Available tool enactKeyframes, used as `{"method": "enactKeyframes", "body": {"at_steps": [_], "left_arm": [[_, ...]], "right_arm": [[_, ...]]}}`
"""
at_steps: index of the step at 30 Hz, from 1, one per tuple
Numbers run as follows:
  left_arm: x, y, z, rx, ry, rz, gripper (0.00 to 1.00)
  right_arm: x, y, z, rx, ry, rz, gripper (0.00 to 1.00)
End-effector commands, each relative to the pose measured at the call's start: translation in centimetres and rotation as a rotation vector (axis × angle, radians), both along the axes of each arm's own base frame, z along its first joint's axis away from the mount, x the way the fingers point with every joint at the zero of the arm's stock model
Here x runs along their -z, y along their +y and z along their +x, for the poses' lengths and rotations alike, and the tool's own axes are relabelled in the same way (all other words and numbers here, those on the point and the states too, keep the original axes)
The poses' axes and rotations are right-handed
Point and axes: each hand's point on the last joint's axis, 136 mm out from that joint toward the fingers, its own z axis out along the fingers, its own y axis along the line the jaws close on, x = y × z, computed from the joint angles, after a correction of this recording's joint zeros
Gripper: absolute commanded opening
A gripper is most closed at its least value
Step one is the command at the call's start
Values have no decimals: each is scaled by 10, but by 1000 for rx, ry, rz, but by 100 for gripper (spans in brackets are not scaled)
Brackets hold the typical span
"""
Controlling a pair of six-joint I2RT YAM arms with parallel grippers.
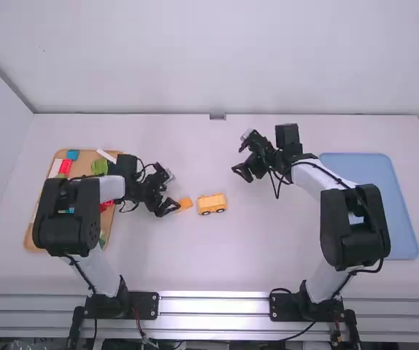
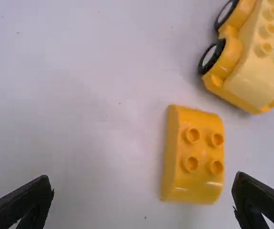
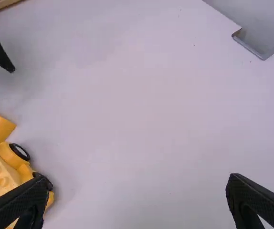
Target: Assemble lego blocks to make yellow taxi
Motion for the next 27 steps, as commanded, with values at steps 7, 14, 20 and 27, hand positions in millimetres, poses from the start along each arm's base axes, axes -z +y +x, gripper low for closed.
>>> {"method": "enactKeyframes", "body": {"at_steps": [7, 14, 20, 27], "left_arm": [[8, -28, -36, 288, -286, -101, 99], [6, -28, -30, 137, -392, -135, 99], [11, -28, -29, 141, -355, -137, 98], [21, -31, -24, 187, -309, -156, 85]], "right_arm": [[-17, 2, 5, -11, -44, 11, 99], [-18, 3, 7, -11, -52, 13, 99], [-20, 4, 8, -16, -63, 20, 99], [-16, 3, 4, -16, -37, 15, 99]]}}
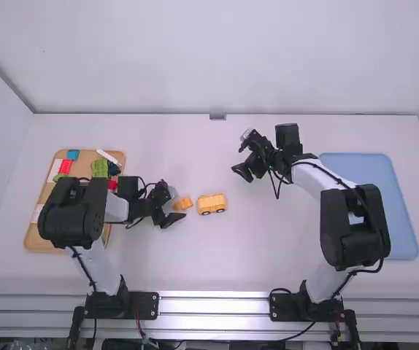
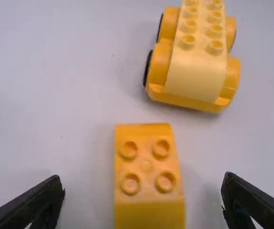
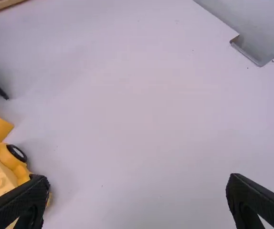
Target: Assemble lego blocks to make yellow taxi
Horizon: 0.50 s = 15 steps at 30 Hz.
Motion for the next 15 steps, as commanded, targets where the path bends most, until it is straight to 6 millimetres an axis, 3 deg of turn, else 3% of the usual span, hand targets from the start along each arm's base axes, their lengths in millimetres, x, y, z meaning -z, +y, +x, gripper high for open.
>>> {"method": "enactKeyframes", "body": {"at_steps": [1, 8, 13, 15], "left_arm": [[6, -7, -8, 44, 22, -29, 84], [7, -10, -14, 88, -21, -28, 57], [8, -8, -16, 82, -50, -26, 26], [8, -8, -18, 81, -64, -25, 21]], "right_arm": [[-16, 3, 4, -8, -29, 17, 98], [-16, 3, 4, -8, -29, 16, 99], [-16, 3, 4, -8, -29, 16, 99], [-15, 3, 4, -8, -28, 16, 99]]}}
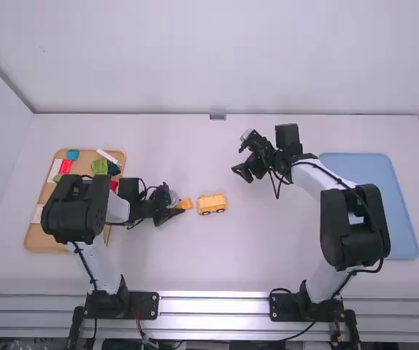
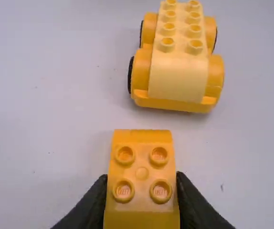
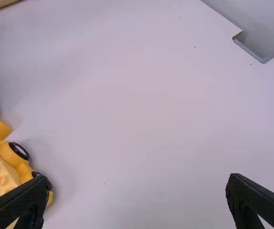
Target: Assemble lego blocks to make yellow taxi
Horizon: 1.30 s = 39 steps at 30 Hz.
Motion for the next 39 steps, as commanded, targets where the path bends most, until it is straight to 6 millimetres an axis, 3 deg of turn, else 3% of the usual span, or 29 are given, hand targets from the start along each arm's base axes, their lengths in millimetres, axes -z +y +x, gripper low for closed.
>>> {"method": "enactKeyframes", "body": {"at_steps": [1, 5, 10, 15, 19, 23, 30, 39], "left_arm": [[6, -3, -12, 13, 21, -14, 20], [-3, -4, -9, -12, 36, -37, 8], [-25, -6, -7, -2, -5, -33, 10], [-57, -8, -9, 6, -50, -34, 9], [-73, -21, -15, 41, -66, -36, 9], [-74, -34, -20, 66, -46, -48, 9], [-73, -49, -16, 62, -28, -69, 10], [-67, -62, -16, 89, -20, -61, 10]], "right_arm": [[-16, 3, 4, -7, -31, 17, 99], [-14, 0, 5, 25, -3, 20, 98], [-9, 6, -11, -68, 11, 17, 99], [-18, 35, -70, -415, -3, 203, 99], [5, 44, -88, -499, -32, 285, 98], [33, 58, -98, -558, -62, 308, 99], [54, 74, -127, -732, -171, 388, 99], [79, 70, -122, -722, -186, 323, 98]]}}
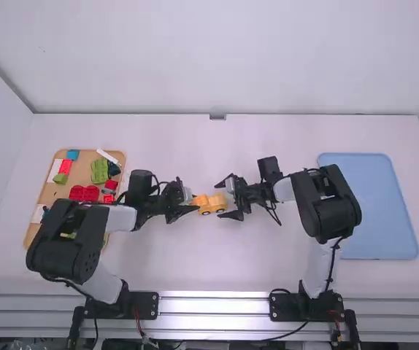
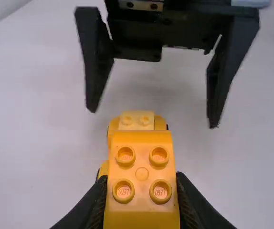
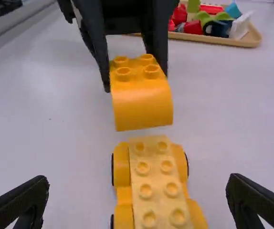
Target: Assemble lego blocks to make yellow taxi
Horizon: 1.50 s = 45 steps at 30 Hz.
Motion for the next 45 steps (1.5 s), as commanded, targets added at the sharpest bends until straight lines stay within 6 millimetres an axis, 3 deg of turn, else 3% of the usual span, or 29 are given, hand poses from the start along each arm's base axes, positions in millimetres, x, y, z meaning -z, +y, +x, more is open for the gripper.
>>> {"method": "enactKeyframes", "body": {"at_steps": [1, 4, 10, 14, 21, 25, 29, 32, 41, 45], "left_arm": [[3, -8, 1, 21, 24, -4, 10], [5, -16, 3, 44, 46, 0, 9], [4, -26, 10, 67, 46, 3, 8], [5, -26, 15, 64, 46, 4, 8], [7, -27, 15, 68, 50, 5, 7], [7, -29, 15, 70, 46, 8, 6], [7, -28, 15, 69, 47, 11, 6], [7, -29, 15, 72, 43, 8, 6], [17, -28, 20, 73, 41, -3, 7], [18, -36, 12, 145, 20, -28, 7]], "right_arm": [[18, 2, -7, -18, 18, -5, 99], [31, 11, -6, -12, 54, 1, 98], [35, 15, 3, 10, 51, 21, 99], [46, 20, 0, 11, 32, -19, 99], [48, 21, -2, 1, 16, -22, 99], [47, 21, -1, -3, 5, -19, 85], [48, 21, -3, -11, -7, -20, 61], [48, 23, -4, -15, -4, -20, 52], [48, 22, -1, 8, 24, -29, 51], [54, 21, 4, 37, 25, -66, 51]]}}
